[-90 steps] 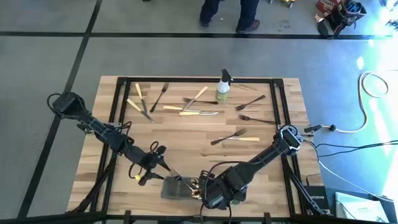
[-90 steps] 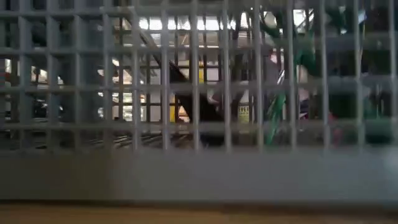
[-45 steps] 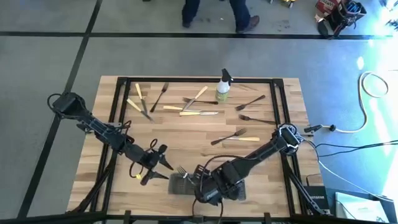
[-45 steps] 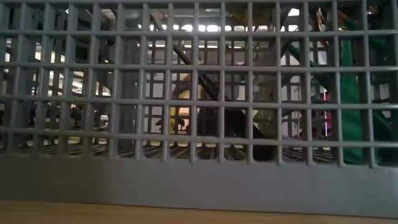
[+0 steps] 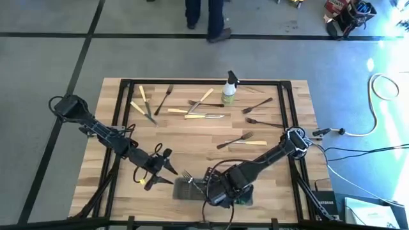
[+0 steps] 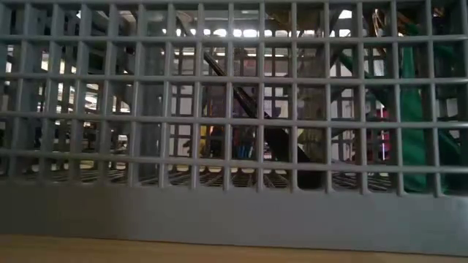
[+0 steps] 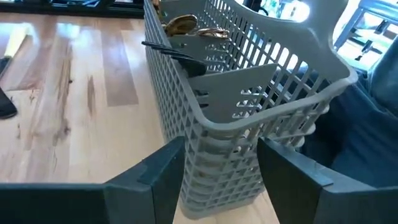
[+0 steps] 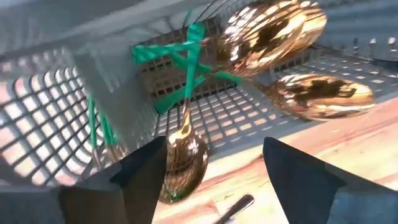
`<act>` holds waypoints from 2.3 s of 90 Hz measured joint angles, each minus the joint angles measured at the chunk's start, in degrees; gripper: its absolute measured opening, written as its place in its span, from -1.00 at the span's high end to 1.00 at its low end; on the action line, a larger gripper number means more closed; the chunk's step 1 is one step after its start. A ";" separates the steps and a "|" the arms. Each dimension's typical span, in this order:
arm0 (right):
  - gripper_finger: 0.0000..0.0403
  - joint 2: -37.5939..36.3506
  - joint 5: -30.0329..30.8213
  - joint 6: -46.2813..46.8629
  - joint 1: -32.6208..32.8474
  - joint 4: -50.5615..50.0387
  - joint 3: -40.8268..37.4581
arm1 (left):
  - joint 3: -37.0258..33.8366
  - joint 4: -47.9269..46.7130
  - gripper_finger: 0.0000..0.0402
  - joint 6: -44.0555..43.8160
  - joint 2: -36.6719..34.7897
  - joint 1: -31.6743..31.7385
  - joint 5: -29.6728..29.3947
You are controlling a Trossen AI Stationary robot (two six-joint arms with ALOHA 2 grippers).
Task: Sort silverware
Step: Adjust the green spoon to its right position
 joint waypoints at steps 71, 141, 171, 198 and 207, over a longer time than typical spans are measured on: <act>-0.24 0.65 11.76 -5.37 0.00 3.77 1.69 | -0.04 -0.35 0.07 0.15 0.00 -0.04 0.20; 0.15 0.85 -22.32 36.56 -8.23 -2.88 6.67 | -0.07 -1.14 0.07 0.50 0.00 -0.04 0.19; 0.16 1.53 -18.18 36.27 -7.95 -4.28 4.44 | -0.07 -1.07 0.07 0.66 0.00 -0.19 0.20; 0.16 1.62 -20.09 36.27 -7.87 -4.11 -0.35 | -0.07 -1.07 0.07 0.90 0.02 -0.37 0.18; 0.18 1.62 -21.05 36.25 -7.85 -4.08 -0.92 | -0.07 -1.11 0.07 0.92 0.02 -0.37 0.18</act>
